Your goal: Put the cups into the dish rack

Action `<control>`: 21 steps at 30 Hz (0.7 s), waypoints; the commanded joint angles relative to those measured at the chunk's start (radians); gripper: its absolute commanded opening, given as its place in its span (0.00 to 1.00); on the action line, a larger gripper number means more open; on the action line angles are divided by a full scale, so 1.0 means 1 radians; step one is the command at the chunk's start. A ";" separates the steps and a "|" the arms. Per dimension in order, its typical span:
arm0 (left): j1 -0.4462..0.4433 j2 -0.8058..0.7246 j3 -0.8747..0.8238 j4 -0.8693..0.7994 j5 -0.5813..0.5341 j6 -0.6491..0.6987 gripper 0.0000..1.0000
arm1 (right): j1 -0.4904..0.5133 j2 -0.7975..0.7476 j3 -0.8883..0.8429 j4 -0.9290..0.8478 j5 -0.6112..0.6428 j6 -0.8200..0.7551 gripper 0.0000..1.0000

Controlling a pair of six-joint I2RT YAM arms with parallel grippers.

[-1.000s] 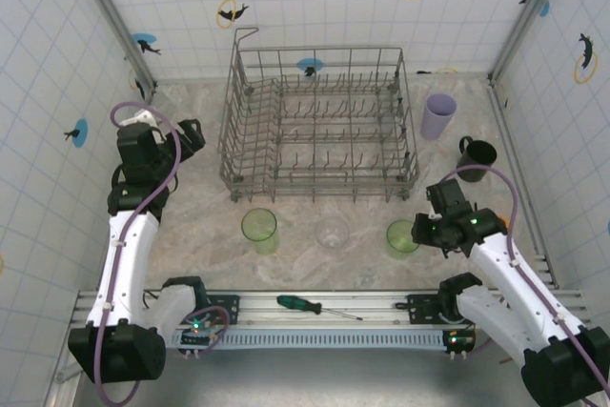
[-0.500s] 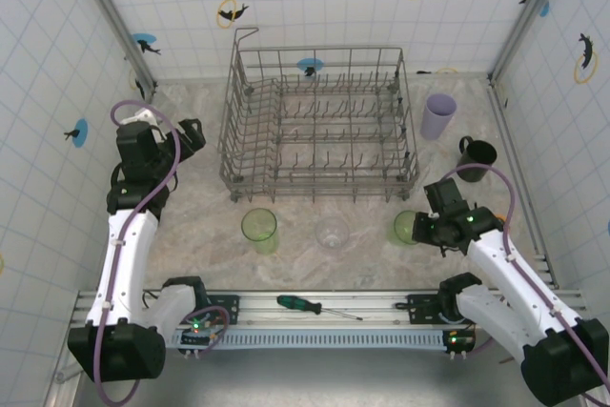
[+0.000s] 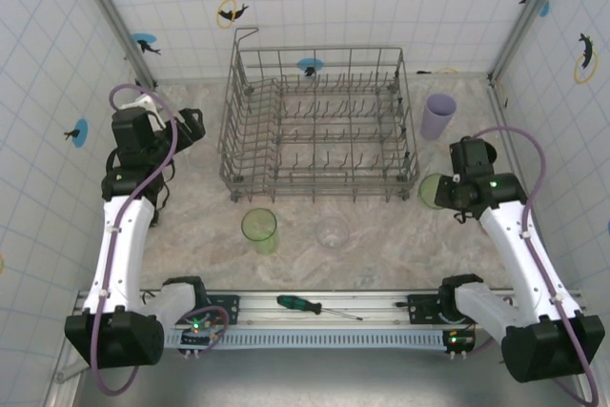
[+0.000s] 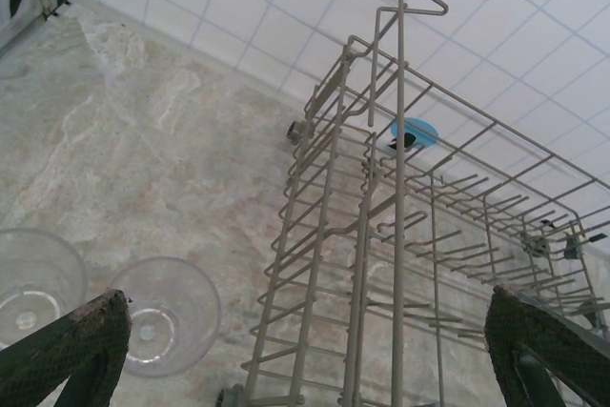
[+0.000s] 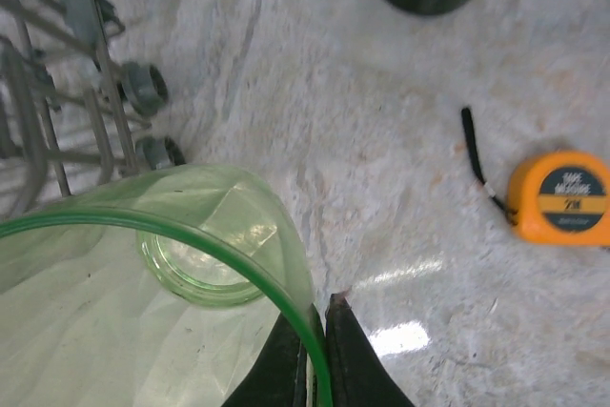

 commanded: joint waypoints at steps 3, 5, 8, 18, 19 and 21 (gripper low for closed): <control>-0.004 0.055 0.091 -0.044 0.043 0.027 0.98 | -0.032 0.062 0.150 -0.031 0.044 -0.074 0.00; -0.005 0.083 0.122 -0.060 0.053 0.036 0.98 | -0.043 0.091 0.199 -0.026 0.044 -0.091 0.00; -0.017 0.125 0.163 -0.080 0.047 0.040 0.98 | -0.057 0.132 0.279 -0.022 0.047 -0.113 0.00; -0.143 0.260 0.319 -0.077 0.003 0.029 0.97 | -0.062 0.237 0.423 0.080 -0.064 -0.112 0.00; -0.159 0.277 0.343 -0.080 0.002 0.026 0.98 | -0.061 0.246 0.434 0.101 -0.110 -0.103 0.00; -0.186 0.308 0.383 -0.087 0.001 0.017 0.98 | -0.055 0.259 0.450 0.144 -0.185 -0.082 0.00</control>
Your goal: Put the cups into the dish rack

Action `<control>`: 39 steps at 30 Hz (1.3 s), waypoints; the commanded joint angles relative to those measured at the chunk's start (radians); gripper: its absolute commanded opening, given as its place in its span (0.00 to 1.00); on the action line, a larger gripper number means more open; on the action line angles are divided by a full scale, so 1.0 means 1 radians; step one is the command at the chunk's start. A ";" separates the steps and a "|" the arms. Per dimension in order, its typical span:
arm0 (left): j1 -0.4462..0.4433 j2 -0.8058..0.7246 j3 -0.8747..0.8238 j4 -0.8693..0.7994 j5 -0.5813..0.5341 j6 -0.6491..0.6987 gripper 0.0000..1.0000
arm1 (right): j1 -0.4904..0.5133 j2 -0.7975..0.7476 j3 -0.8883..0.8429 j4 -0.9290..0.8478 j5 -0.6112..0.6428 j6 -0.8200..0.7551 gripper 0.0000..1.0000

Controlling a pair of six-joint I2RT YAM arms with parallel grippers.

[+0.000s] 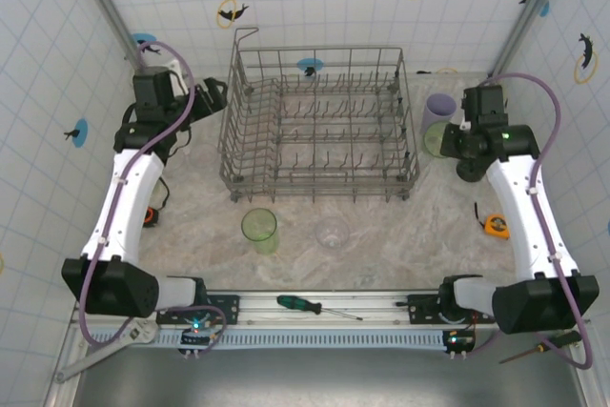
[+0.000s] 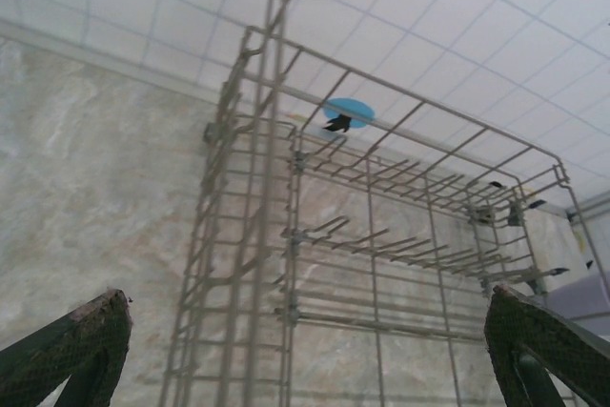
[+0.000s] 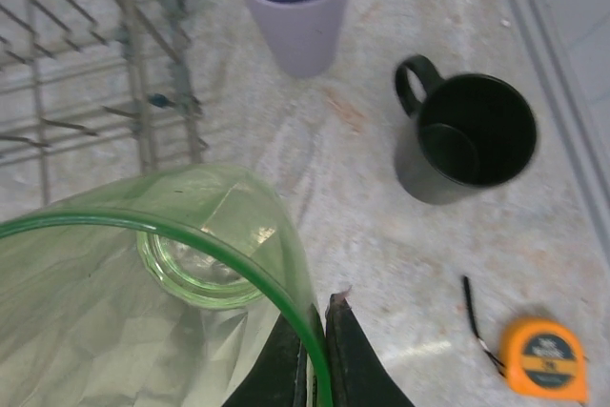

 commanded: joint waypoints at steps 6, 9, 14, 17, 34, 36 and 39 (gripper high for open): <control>-0.114 0.104 0.155 -0.011 0.005 -0.041 0.98 | 0.065 0.029 0.081 0.221 -0.162 0.068 0.00; -0.144 0.128 0.170 0.009 0.035 -0.070 0.98 | 0.097 0.036 0.064 0.294 -0.218 0.112 0.00; -0.160 0.135 0.145 0.069 0.085 -0.134 0.98 | 0.188 0.041 0.019 0.439 -0.280 0.179 0.00; -0.164 0.124 0.105 0.127 0.105 -0.204 0.98 | 0.206 0.050 -0.040 0.553 -0.357 0.229 0.00; -0.218 0.122 -0.104 0.557 0.289 -0.569 0.98 | 0.225 0.123 -0.353 1.284 -0.640 0.541 0.00; -0.234 0.129 -0.104 0.558 0.282 -0.574 0.98 | 0.225 0.124 -0.379 1.367 -0.630 0.592 0.00; -0.256 0.143 -0.106 0.596 0.294 -0.606 0.98 | 0.233 0.134 -0.410 1.512 -0.629 0.665 0.00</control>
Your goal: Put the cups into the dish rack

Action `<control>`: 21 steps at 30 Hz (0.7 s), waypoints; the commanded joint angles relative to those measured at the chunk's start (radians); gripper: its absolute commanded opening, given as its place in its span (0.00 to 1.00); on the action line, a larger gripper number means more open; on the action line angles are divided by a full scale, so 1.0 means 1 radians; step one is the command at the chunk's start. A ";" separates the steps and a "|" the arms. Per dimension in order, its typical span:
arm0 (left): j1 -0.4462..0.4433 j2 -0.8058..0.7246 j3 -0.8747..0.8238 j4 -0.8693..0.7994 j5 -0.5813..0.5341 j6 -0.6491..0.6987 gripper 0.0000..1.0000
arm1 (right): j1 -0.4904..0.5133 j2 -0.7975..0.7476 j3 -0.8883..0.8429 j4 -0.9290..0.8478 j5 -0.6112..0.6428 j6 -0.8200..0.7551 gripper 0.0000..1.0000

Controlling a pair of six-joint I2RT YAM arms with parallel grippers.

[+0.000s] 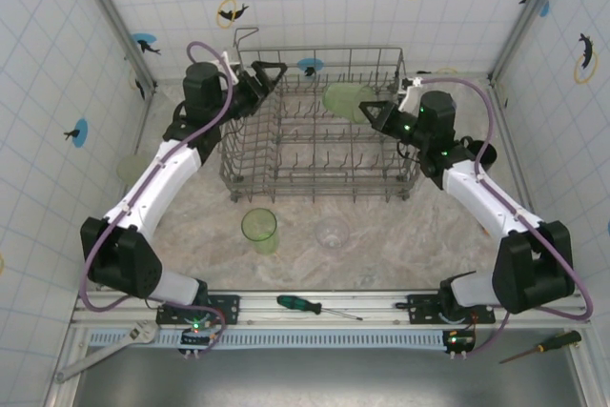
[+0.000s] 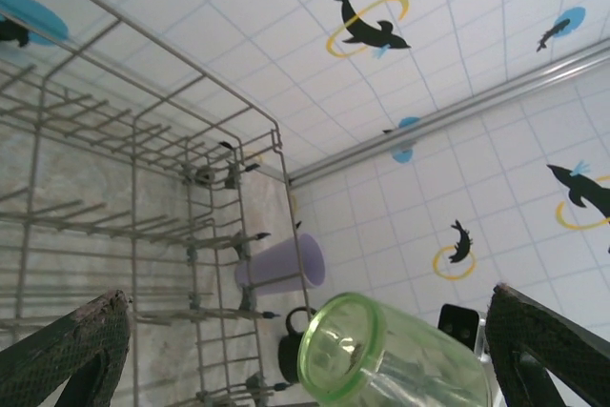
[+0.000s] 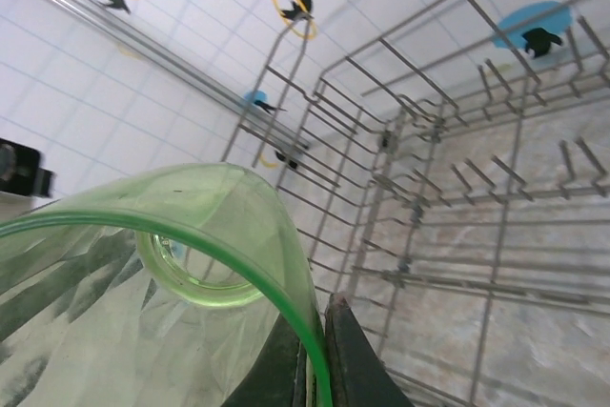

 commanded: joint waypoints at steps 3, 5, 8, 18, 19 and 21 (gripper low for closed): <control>-0.038 0.033 0.004 0.108 0.053 -0.083 0.98 | 0.020 0.033 -0.012 0.290 -0.021 0.118 0.00; -0.050 0.037 0.009 0.117 0.052 -0.096 0.98 | 0.029 0.048 -0.003 0.304 -0.019 0.123 0.00; -0.063 0.040 0.002 0.146 0.050 -0.119 0.98 | 0.038 0.063 -0.008 0.347 -0.015 0.142 0.00; -0.121 0.078 -0.004 0.231 0.082 -0.211 0.98 | 0.067 0.110 -0.047 0.524 -0.015 0.210 0.00; -0.125 0.082 -0.006 0.235 0.081 -0.215 0.98 | 0.068 0.115 -0.045 0.528 -0.017 0.210 0.00; -0.132 0.093 -0.005 0.249 0.078 -0.223 0.98 | 0.073 0.130 -0.035 0.537 -0.025 0.216 0.00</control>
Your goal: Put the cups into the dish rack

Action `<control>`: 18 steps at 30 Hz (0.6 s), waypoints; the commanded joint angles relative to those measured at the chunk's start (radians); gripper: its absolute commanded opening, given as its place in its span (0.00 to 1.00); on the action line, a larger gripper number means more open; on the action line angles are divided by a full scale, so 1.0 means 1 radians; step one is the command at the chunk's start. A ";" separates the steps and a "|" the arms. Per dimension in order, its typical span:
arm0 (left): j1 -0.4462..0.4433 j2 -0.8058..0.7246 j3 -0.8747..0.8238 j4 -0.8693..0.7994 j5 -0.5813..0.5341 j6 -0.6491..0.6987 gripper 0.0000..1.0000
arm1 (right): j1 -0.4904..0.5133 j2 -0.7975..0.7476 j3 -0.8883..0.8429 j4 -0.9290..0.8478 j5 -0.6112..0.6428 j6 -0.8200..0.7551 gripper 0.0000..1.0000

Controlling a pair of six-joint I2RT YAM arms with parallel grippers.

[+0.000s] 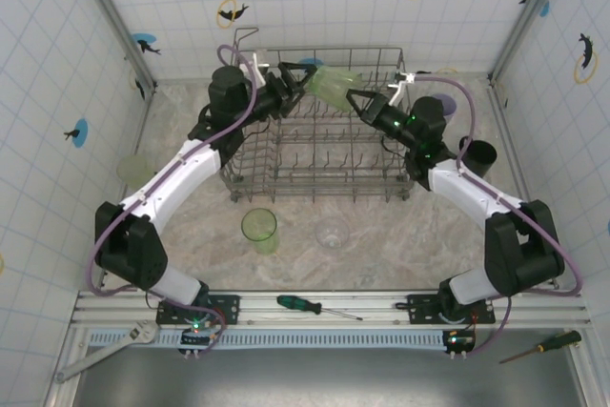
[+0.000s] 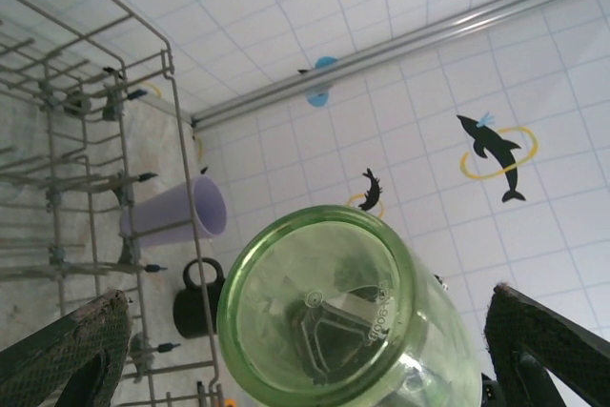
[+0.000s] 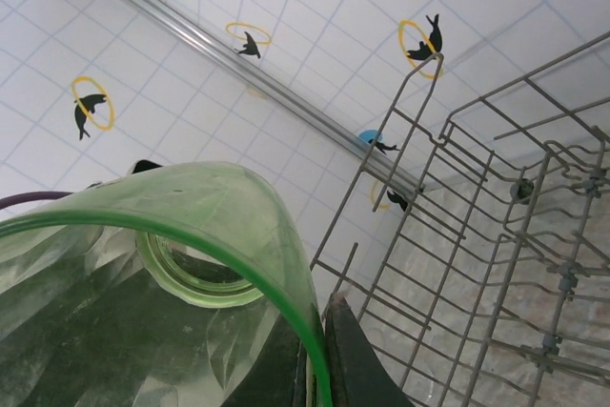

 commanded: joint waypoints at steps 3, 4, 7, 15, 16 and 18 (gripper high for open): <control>-0.017 0.038 0.008 0.074 0.021 -0.048 0.98 | 0.013 0.043 0.002 0.135 -0.021 0.035 0.00; -0.020 0.042 0.010 0.078 0.021 -0.051 0.98 | 0.015 0.048 0.003 0.141 -0.024 0.038 0.00; -0.033 0.059 0.019 0.085 0.022 -0.060 0.97 | 0.018 0.058 -0.002 0.166 -0.027 0.049 0.00; -0.047 0.103 0.045 0.124 0.055 -0.083 0.98 | 0.025 0.084 -0.020 0.266 -0.047 0.085 0.00; -0.047 0.103 0.043 0.128 0.053 -0.085 0.98 | 0.024 0.088 -0.019 0.274 -0.050 0.092 0.00; -0.048 0.103 0.039 0.139 0.050 -0.085 0.97 | 0.028 0.095 -0.023 0.293 -0.057 0.104 0.00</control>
